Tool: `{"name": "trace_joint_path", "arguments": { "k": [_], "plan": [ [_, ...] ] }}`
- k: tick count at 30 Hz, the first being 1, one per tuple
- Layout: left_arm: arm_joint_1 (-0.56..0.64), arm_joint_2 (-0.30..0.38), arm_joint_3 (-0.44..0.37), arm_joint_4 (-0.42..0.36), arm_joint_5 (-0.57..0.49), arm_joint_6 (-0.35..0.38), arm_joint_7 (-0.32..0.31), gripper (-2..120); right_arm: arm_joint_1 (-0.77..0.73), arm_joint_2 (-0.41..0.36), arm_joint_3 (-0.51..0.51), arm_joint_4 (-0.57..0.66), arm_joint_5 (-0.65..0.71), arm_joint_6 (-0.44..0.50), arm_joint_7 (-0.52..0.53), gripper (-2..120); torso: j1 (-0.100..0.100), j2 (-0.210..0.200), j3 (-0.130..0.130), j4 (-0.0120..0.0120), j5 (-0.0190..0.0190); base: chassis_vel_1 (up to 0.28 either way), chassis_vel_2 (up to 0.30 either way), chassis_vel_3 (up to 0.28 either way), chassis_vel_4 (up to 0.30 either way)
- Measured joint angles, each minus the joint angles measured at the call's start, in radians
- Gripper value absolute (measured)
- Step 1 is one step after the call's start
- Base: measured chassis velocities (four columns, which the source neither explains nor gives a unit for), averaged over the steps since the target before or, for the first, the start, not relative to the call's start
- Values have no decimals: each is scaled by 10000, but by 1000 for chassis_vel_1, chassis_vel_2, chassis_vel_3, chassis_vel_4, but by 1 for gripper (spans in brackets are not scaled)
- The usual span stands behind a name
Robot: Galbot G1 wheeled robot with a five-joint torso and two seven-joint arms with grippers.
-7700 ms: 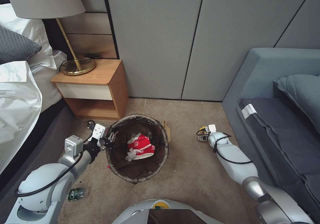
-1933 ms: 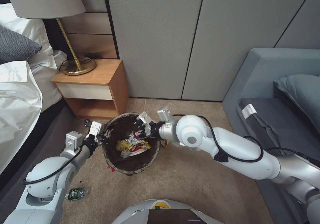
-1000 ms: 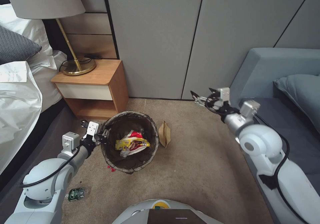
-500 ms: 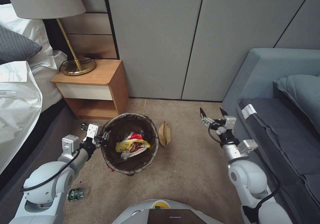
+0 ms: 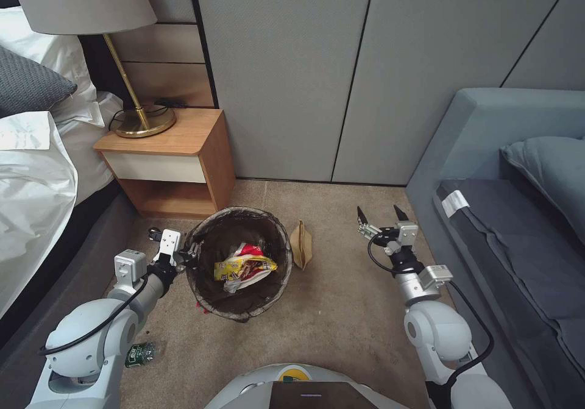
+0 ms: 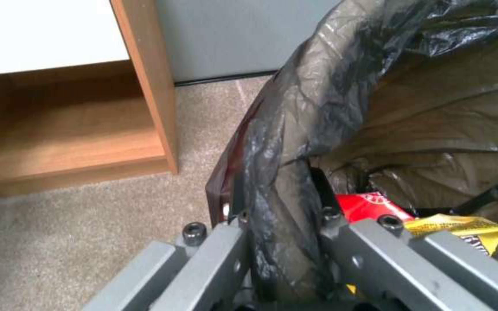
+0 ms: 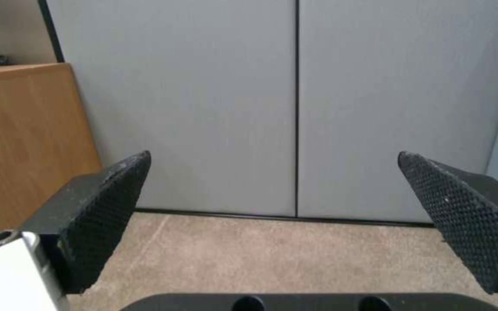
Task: Pick up the trash bin, then pick up the garbage from the floor and place it into the trash bin.
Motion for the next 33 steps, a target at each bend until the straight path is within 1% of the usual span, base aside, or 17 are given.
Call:
{"name": "trace_joint_path", "arguments": {
  "k": [15, 20, 21, 22, 23, 25, 26, 29, 30, 31, 32, 33],
  "plan": [
    [-120, -16, 27, 91, -49, 0, -45, 0, 18, -17, 16, -192, -8, 158, 119, 100, 0, 0, 0, -1, 0, 0, 0, 0, 0],
    [-137, 7, -7, 133, -47, 0, -41, 0, 147, -268, -202, -319, 107, -17, 308, 100, 0, 0, 0, -1, 1, 0, 0, 0, 0],
    [-138, 19, -13, 135, -49, 0, -41, 0, 220, -374, -320, -349, 218, -157, 423, 100, 0, 0, 0, -2, 0, 0, 0, 0, 0],
    [-138, 46, -32, 137, -51, 0, -39, 0, 419, -634, -597, -413, 590, -532, 611, 100, 0, 0, 0, -2, 1, 0, 0, 0, 0],
    [-138, 46, -32, 137, -51, 0, -39, 0, 419, -634, -597, -413, 590, -532, 611, 100, 0, 0, 0, -2, 1, 0, 0, 0, 0],
    [-118, 68, -57, 140, -56, 0, -43, 0, 954, -1194, -1136, -610, 1382, -1377, 1077, 100, 0, 0, 0, -1, 1, 0, 0, 0, 0],
    [-118, 68, -57, 140, -56, 0, -43, 0, 954, -1194, -1136, -610, 1382, -1377, 1077, 100, 0, 0, 0, -1, 1, 0, 0, 0, 0],
    [-46, 41, -67, 134, -59, 0, -52, 0, 1754, -1879, -1915, -956, 2336, -2428, 1868, 100, 0, 0, 1, 1, 2, 0, 0, 0, 0],
    [-46, 41, -67, 134, -59, 0, -52, 0, 1754, -1879, -1915, -956, 2336, -2428, 1868, 100, 0, 0, 1, 1, 2, 0, 0, 0, 0],
    [-33, 32, -66, 131, -58, 0, -55, 0, 1947, -2003, -2092, -1034, 2557, -2638, 2065, 100, 0, 0, 2, 2, 1, 0, 0, 0, 0],
    [-32, 21, -60, 130, -57, 0, -64, 0, 2572, -2341, -2642, -1322, 3231, -3304, 2667, 100, 0, 0, 2, 6, 1, 0, 0, 0, 0],
    [-98, 73, -15, 157, -57, 0, -70, 0, 3073, -2470, -3052, -1698, 3721, -3837, 3116, 100, 0, 0, 2, 3, 1, 0, 0, 0, 0]
  ]
}}
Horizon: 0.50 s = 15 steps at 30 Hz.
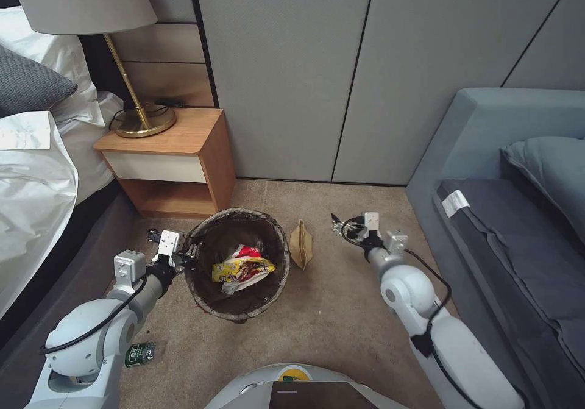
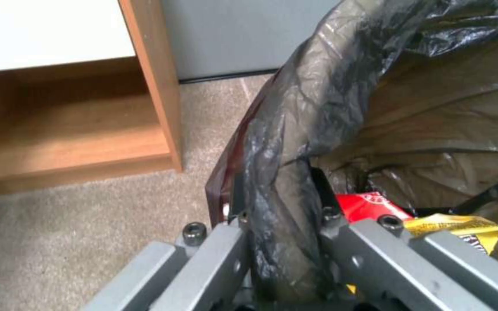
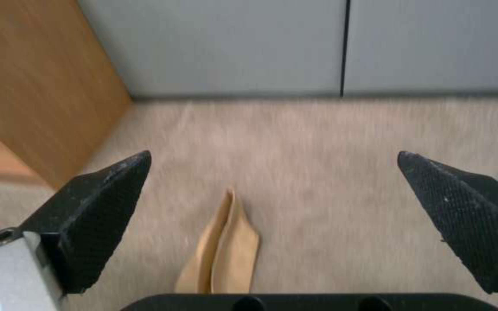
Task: Pick up the trash bin, then pick up the garbage from the floor and place it into the trash bin.
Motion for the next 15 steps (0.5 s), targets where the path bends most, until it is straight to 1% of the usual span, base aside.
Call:
{"name": "trace_joint_path", "arguments": {
  "k": [2, 4, 6, 8, 10, 13, 14, 15],
  "plan": [
    [-20, 29, 10, 21, -1, 0, 0, 0, 191, -3, -154, -184, 159, -163, 143, 100, 0, 0, 0, -4, 0, 0, 0, 0, 0],
    [-54, 159, 23, 115, -7, 0, 4, 0, 662, 154, -537, -804, 624, -556, 481, 100, 0, 0, 0, -5, 0, 0, 0, 0, 0],
    [-57, 184, 23, 135, -10, 0, 5, 0, 720, 196, -581, -923, 687, -602, 518, 100, 0, 0, 0, -4, -1, 0, 0, 0, 0],
    [-62, 243, 20, 202, -24, 0, 19, 0, 1034, 393, -792, -1662, 812, -843, 727, 100, 0, 0, 0, -4, -1, 0, 0, 0, 0],
    [-65, 248, 21, 213, -25, 0, 20, 0, 1133, 437, -864, -1905, 832, -861, 742, 100, 0, 0, -1, -5, -1, 0, 0, 0, 0],
    [-120, 254, 79, 239, -20, 0, 22, 0, 1665, 550, -1274, -2844, 1048, -981, 787, 100, 0, 0, -1, -6, -1, 0, 0, 0, 0],
    [-120, 254, 79, 239, -20, 0, 22, 0, 1665, 550, -1274, -2844, 1048, -981, 787, 100, 0, 0, -1, -6, -1, 0, 0, 0, 0],
    [-142, 243, 111, 250, -11, 0, 20, 0, 1902, 607, -1468, -3193, 1147, -1026, 850, 100, 0, 0, -1, -4, -1, 0, 0, 0, 0]
  ]
}}
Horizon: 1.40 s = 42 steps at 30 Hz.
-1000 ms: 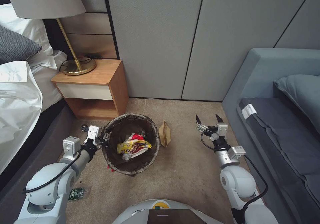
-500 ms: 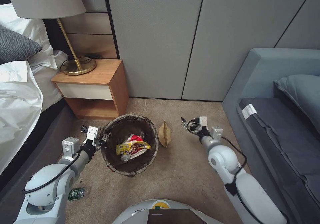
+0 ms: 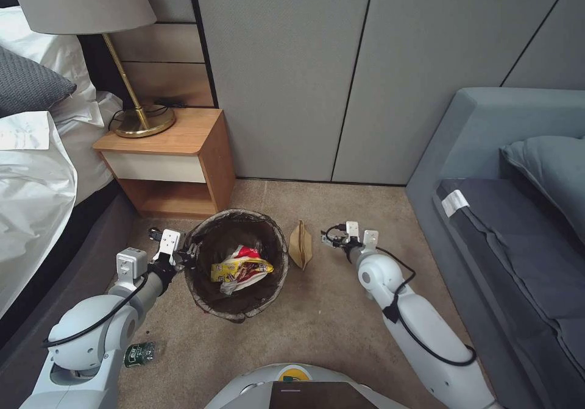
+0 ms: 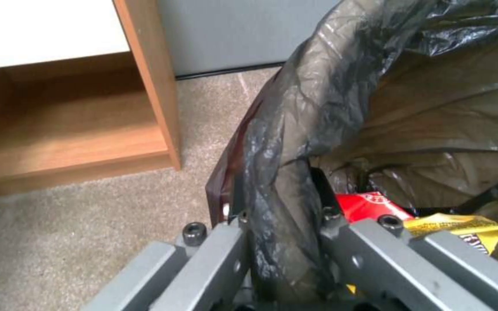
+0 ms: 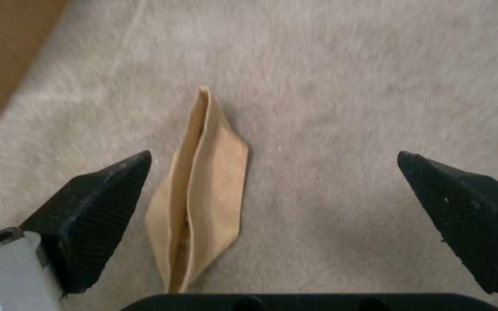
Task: Pick up the trash bin, then pick up the garbage from the floor and place it into the trash bin.
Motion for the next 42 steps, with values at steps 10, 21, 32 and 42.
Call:
{"name": "trace_joint_path", "arguments": {
  "k": [10, 21, 32, 42],
  "plan": [
    [20, 13, 29, 47, 45, 0, 22, 0, 1370, 941, -1043, -1955, 641, -149, 410, 100, 0, 0, 0, 1, -1, 0, 0, 0, 0],
    [-29, 136, -18, 180, 24, 0, 73, 0, 1759, 1488, -1457, -2673, 306, -98, 446, 100, 0, 0, -1, -1, -2, 0, 0, 0, 0],
    [-66, 145, 60, 249, 29, 0, 113, 0, 2626, 1860, -1508, -4591, -114, -34, 232, 100, 1, 0, 0, 0, 1, 0, 0, 0, 0],
    [-85, 124, 82, 269, 45, 0, 128, 0, 3292, 2172, -1627, -5857, -510, 128, -189, 100, 0, 0, -1, 1, 0, 0, 0, 0, 0]
  ]
}}
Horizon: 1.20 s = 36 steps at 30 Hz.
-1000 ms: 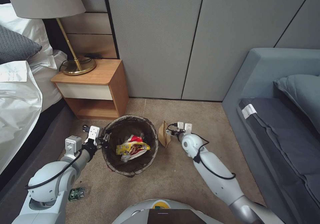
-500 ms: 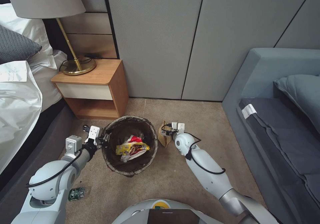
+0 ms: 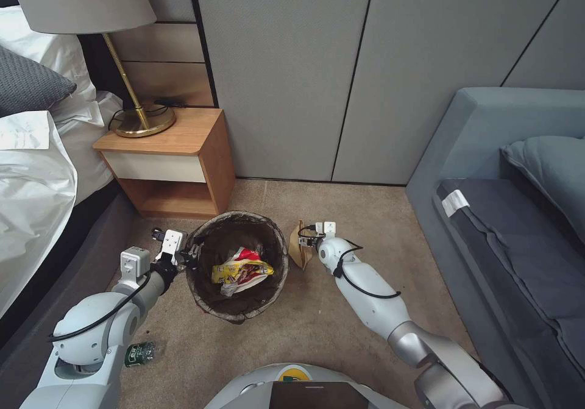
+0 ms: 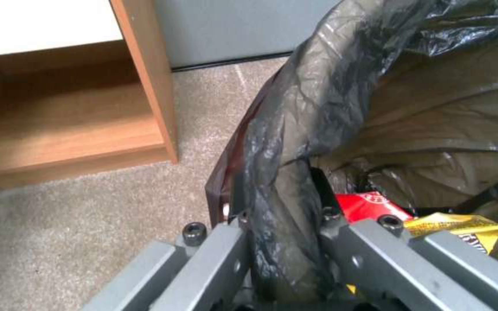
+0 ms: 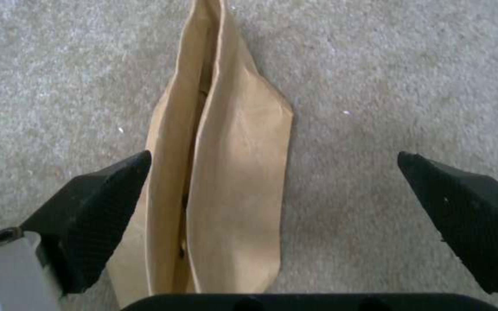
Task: Pick up the trash bin, then pick up the garbage from the floor and place it into the trash bin.
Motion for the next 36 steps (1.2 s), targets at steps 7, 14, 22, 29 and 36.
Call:
{"name": "trace_joint_path", "arguments": {
  "k": [7, 14, 22, 29, 36],
  "plan": [
    [-37, -24, 39, 43, 41, 0, 18, 0, 291, 233, -180, -495, -149, 83, -233, 100, 0, 0, 0, -1, 0, 0, 0, 0, 0],
    [-92, -15, 26, 113, 39, 0, 34, 0, 330, 390, -381, -546, -137, 91, -293, 100, 0, 0, 0, 0, 0, 0, 0, 0, 0],
    [-81, -8, 9, 149, 30, 0, 49, 0, 371, 563, -384, -1031, -281, 227, -517, 100, 0, 0, 0, -1, 0, 0, 0, 0, 0],
    [-78, -25, 15, 149, 30, 0, 75, 0, 552, 834, -187, -1776, -670, 417, -726, 100, 0, 0, 0, -1, 0, 0, 0, 0, 0],
    [-85, -12, 13, 150, 31, 0, 91, 0, 730, 975, -32, -2358, -967, 596, -959, 100, 0, 0, 0, 0, 0, 0, 0, 0, 0]
  ]
}}
